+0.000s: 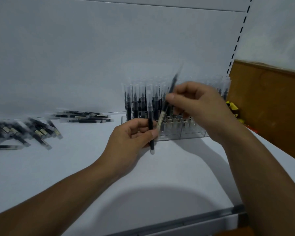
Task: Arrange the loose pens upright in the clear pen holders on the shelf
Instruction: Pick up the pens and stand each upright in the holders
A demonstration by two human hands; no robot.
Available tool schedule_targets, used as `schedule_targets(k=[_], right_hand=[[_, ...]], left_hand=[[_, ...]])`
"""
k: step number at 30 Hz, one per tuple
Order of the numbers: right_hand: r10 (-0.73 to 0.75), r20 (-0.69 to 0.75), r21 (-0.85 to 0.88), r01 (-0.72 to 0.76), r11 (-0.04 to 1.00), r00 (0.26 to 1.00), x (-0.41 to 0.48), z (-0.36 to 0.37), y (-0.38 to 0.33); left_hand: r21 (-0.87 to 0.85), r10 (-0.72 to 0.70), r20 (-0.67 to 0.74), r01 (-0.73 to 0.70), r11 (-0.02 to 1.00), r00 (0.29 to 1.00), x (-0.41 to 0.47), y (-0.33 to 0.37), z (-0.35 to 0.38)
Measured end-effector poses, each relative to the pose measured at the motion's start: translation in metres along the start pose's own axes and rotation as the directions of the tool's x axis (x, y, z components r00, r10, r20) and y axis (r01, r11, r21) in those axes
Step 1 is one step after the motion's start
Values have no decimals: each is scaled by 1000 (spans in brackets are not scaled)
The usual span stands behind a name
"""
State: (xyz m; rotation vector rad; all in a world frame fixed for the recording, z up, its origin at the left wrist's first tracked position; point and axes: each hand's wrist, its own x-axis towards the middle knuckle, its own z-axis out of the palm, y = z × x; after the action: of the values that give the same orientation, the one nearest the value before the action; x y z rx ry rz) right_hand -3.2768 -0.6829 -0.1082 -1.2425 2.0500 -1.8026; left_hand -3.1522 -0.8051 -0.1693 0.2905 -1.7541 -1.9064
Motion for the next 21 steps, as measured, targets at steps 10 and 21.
schedule_targets(k=[10, 21], right_hand=[[-186, -363, -261, 92, 961, 913, 15, -4, 15], [-184, -306, -384, 56, 922, 934, 21, 2, 27]], left_hand=[[57, 3, 7, -4, 998, 1000, 0, -2, 0], [50, 6, 26, -7, 999, 1000, 0, -4, -1]])
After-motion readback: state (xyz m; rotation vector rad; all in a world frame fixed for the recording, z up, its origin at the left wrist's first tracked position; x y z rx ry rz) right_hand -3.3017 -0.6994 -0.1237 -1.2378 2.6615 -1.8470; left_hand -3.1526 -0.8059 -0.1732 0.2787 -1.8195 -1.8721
